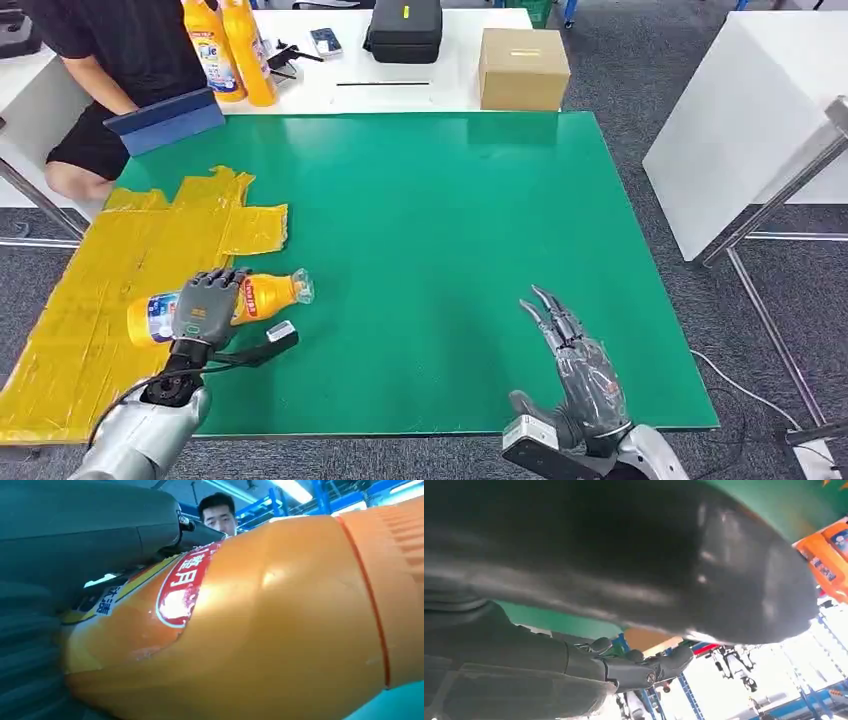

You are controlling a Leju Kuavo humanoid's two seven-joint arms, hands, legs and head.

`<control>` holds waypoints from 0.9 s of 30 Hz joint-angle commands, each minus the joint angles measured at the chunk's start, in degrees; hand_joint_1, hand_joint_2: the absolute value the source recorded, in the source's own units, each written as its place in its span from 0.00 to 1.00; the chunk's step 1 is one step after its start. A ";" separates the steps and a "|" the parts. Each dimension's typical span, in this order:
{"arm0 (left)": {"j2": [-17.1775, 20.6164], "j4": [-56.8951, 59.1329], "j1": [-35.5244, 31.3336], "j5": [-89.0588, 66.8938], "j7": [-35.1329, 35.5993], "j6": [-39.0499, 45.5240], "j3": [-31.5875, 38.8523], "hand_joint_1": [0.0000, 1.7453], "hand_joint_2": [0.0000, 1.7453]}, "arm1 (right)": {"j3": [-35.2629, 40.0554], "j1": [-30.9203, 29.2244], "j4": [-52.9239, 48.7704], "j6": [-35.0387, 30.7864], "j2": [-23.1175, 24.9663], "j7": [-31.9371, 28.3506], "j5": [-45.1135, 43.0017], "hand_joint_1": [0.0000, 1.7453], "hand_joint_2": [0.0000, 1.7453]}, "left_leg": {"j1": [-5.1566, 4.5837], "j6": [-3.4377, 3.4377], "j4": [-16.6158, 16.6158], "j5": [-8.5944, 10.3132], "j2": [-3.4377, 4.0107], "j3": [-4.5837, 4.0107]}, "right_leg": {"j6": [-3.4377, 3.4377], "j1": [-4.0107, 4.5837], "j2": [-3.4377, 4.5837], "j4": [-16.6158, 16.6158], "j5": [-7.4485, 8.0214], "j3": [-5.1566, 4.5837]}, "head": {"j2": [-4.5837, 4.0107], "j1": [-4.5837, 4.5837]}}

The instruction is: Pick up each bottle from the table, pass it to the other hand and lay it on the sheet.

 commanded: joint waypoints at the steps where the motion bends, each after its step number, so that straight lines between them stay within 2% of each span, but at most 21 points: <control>1: 2.12 6.77 -4.30 -0.12 -0.39 0.26 -1.90 0.00 1.00 | 2.06 0.51 0.68 -0.06 -1.27 0.03 0.09 0.00 0.00 | -0.03 -0.07 0.00 -0.05 -0.06 0.12 | 0.01 -0.03 -0.12 0.00 -0.07 0.14 | 0.00 0.00; 6: 2.12 6.77 -4.30 -0.12 -0.39 0.26 -1.90 0.00 1.00 | 2.06 0.51 0.68 -0.06 -1.27 0.03 0.09 0.00 0.00 | -0.03 -0.07 -0.01 -0.03 -0.05 0.08 | 0.00 -0.02 -0.08 -0.01 -0.04 0.10 | 0.00 0.00; 7: 1.34 7.73 -4.23 -0.12 -3.01 0.26 -0.15 0.00 1.00 | 2.14 0.09 1.08 -0.08 -1.20 0.04 0.07 0.00 0.00 | -0.06 -0.11 -0.02 -0.06 -0.04 0.17 | 0.00 -0.06 -0.10 0.00 -0.09 0.18 | 0.00 -0.02; 8: 1.85 7.10 -4.08 -0.12 -2.52 0.26 -1.52 0.00 0.00 | 2.19 -0.08 1.24 0.00 -1.17 0.10 0.10 0.00 0.00 | -0.04 -0.07 -0.01 -0.04 -0.03 0.11 | 0.00 -0.03 -0.06 -0.01 -0.04 0.13 | 0.00 0.00; 16: 1.56 5.85 -2.98 -0.12 -1.94 0.26 -0.75 0.00 0.00 | 2.54 1.33 0.84 -0.49 -1.49 0.09 0.19 0.00 0.00 | -0.03 -0.05 -0.03 -0.02 -0.05 0.13 | 0.00 -0.02 -0.08 -0.03 -0.04 0.14 | 0.00 0.00; 18: 0.94 3.69 -1.79 0.58 -4.44 0.26 2.65 0.00 0.00 | 2.70 1.36 1.07 -0.66 -1.60 -0.01 0.07 0.00 0.00 | -0.04 -0.08 -0.04 -0.06 -0.03 0.21 | 0.01 -0.04 -0.08 -0.03 -0.07 0.20 | 0.00 -0.02; 19: -0.17 -0.48 -0.08 5.38 -9.77 0.26 7.53 0.00 0.00 | 2.78 1.43 1.27 -0.77 -1.77 -0.09 -0.11 0.00 0.00 | -0.03 -0.06 -0.04 -0.05 -0.01 0.17 | 0.01 -0.03 -0.05 -0.04 -0.05 0.17 | 0.00 0.00; 21: -1.17 -4.31 1.40 7.15 -13.50 0.26 10.81 0.00 0.00 | 2.89 1.38 1.60 -0.84 -1.87 -0.22 -0.29 0.00 0.00 | -0.04 -0.05 -0.04 -0.05 0.04 0.15 | 0.02 -0.04 0.00 -0.04 -0.03 0.14 | 0.00 -0.02; 22: -3.27 -9.05 3.34 11.95 -20.63 0.26 16.15 0.00 0.00 | 3.00 0.87 2.40 -1.00 -1.77 -0.41 -0.47 0.00 0.00 | -0.03 -0.04 -0.03 -0.03 0.01 0.11 | 0.02 -0.04 -0.02 -0.03 -0.02 0.12 | 0.00 0.00; 24: -6.30 -17.16 6.46 26.48 -32.44 0.26 20.94 0.00 0.00 | 3.00 -0.17 3.47 -1.02 -1.18 -1.03 -1.00 0.00 0.00 | -0.04 -0.03 -0.02 -0.04 -0.02 0.11 | 0.04 -0.04 -0.07 -0.05 -0.04 0.14 | 0.00 0.00; 25: -6.39 -25.27 9.55 32.38 -33.09 -3.08 20.25 0.00 0.00 | 2.90 -0.70 3.81 -1.00 -0.76 -1.33 -1.14 0.00 0.00 | -0.06 -0.05 -0.02 -0.09 -0.01 0.22 | 0.05 -0.06 -0.08 -0.05 -0.09 0.24 | 0.00 0.00; 26: -6.03 -40.38 15.72 47.39 -37.09 -10.55 19.89 0.00 0.00 | 2.29 -1.83 4.12 -1.03 0.77 -2.21 -1.33 0.00 0.00 | -0.05 -0.04 -0.02 -0.05 0.04 0.13 | 0.04 -0.05 0.00 -0.04 -0.03 0.12 | 0.00 -0.02; 27: -5.73 -47.89 18.67 51.04 -35.50 -14.41 19.34 0.00 0.00 | 1.96 -2.56 4.15 -0.65 1.61 -2.33 -1.49 0.00 0.00 | -0.03 -0.03 0.00 -0.05 0.09 0.06 | 0.03 -0.02 0.05 -0.04 -0.01 0.06 | 0.00 0.00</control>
